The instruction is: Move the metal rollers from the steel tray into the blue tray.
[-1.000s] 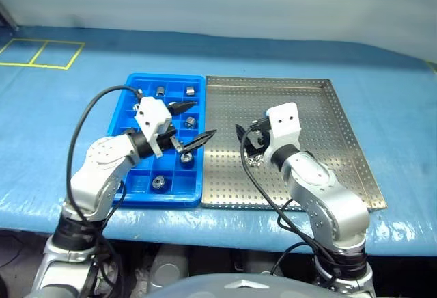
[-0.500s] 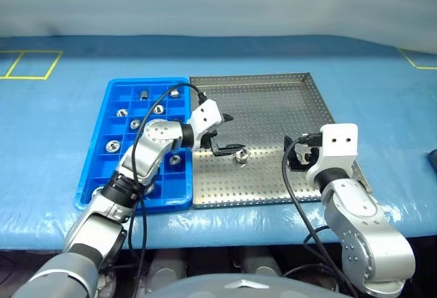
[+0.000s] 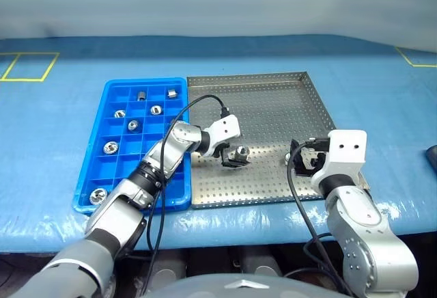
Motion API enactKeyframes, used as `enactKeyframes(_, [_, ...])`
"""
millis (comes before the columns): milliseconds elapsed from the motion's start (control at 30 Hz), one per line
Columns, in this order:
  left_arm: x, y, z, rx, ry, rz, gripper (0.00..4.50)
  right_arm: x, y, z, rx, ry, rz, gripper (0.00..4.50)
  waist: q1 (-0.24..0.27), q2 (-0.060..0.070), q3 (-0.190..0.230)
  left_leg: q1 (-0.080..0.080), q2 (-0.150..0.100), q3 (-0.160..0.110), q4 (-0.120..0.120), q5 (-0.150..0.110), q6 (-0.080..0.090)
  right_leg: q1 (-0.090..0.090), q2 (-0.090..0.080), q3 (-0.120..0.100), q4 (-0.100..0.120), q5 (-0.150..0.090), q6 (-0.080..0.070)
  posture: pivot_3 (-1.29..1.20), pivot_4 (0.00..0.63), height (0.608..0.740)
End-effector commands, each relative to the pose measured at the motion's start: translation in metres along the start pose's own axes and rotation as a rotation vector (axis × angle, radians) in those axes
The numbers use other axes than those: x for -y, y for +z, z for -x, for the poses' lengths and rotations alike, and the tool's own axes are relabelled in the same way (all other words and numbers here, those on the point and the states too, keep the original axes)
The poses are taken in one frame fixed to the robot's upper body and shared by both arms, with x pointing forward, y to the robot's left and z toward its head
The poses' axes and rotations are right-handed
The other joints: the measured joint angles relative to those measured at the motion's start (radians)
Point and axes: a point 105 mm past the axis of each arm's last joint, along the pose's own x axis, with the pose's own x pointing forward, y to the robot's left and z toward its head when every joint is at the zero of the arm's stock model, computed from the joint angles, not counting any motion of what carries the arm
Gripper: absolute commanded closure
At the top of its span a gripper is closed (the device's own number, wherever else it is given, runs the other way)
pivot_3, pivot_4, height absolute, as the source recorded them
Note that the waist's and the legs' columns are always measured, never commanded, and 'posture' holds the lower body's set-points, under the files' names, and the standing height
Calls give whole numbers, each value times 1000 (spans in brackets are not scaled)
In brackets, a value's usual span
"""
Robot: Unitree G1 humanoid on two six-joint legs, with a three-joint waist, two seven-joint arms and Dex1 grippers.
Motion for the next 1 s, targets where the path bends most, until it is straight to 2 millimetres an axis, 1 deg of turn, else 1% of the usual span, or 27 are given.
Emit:
enactKeyframes(33, [3, 8, -7, 1, -33, -29, 0, 0, 13, 6, 62, -7, 4, 220, -1, 0, 0, 0, 0, 0, 0, 0, 0, 0, 0, 0, 0, 0, 0, -104, 150, 740])
enactKeyframes(133, [5, 8, -10, 1, -56, -6, 578, 0, 14, 6, 67, -5, 1, 171, -2, 0, 0, 0, 0, 0, 0, 0, 0, 0, 0, 0, 0, 0, 0, -104, 150, 740])
enactKeyframes(233, [5, 3, -12, -23, -53, -1, 1605, -1, 15, 5, 68, -7, -4, 171, -2, 0, 0, 0, 0, 0, 1, 0, 0, 0, 0, 0, 1, 0, 0, -107, 150, 740])
enactKeyframes(333, [5, 3, -12, -16, -57, 2, 2583, -1, 14, 5, 63, -7, -4, 171, -2, 0, 0, 0, 0, 0, 1, 0, 0, 0, 0, 1, 1, 0, 0, -108, 150, 740])
enactKeyframes(367, [5, 4, -12, -11, -58, 2, 2764, -1, 13, 5, 61, -6, -4, 171, -2, 0, 0, 0, 0, 0, 1, 0, 0, 0, 0, 1, 1, 0, 0, -108, 150, 740])
enactKeyframes(433, [4, 6, -10, 0, -49, 4, 2766, -2, 13, 5, 59, -1, -2, 171, -3, 0, 0, 0, 0, 1, 1, 0, 0, 0, 0, 1, 1, 1, 0, -104, 150, 740])
enactKeyframes(533, [-6, 15, -3, 50, 13, 19, 2766, -4, 13, 5, 58, 7, 0, 171, -3, 0, 0, 0, 0, 1, 1, 0, 0, 0, 0, 1, 1, 1, 0, -95, 150, 740])
enactKeyframes(667, [-19, 32, 12, 147, 113, 69, 2766, -14, 14, 3, 58, 65, 6, 171, -3, 0, 0, 0, 0, 0, 1, 0, 0, 0, 0, 1, 1, 1, 0, -69, 150, 740])
enactKeyframes(733, [-29, 43, 30, 210, 211, 92, 2767, -30, 15, 2, 63, 169, 34, 171, -1, 0, 0, 0, 1, 0, 1, 0, 0, 0, 0, 1, 1, 1, 0, -42, 150, 740])
enactKeyframes(800, [-35, 49, 47, 252, 300, 107, 2767, -45, 17, 2, 71, 261, 68, 171, -1, 0, 0, 0, 2, 1, 1, 0, 0, 0, 0, 1, 1, 2, -1, -10, 150, 740])
enactKeyframes(933, [-42, 50, 77, 278, 462, 127, 2767, -68, 22, 3, 95, 417, 114, 171, 6, 0, 0, 1, 2, 0, 1, 0, 0, 1, 0, 1, 1, 3, -2, 40, 150, 740])
enactKeyframes(1000, [-45, 45, 96, 277, 558, 144, 2767, -85, 24, 6, 110, 528, 149, 171, 11, 0, 0, 2, 2, 0, 1, 0, 0, 2, 0, 1, 2, 3, -2, 88, 150, 740])
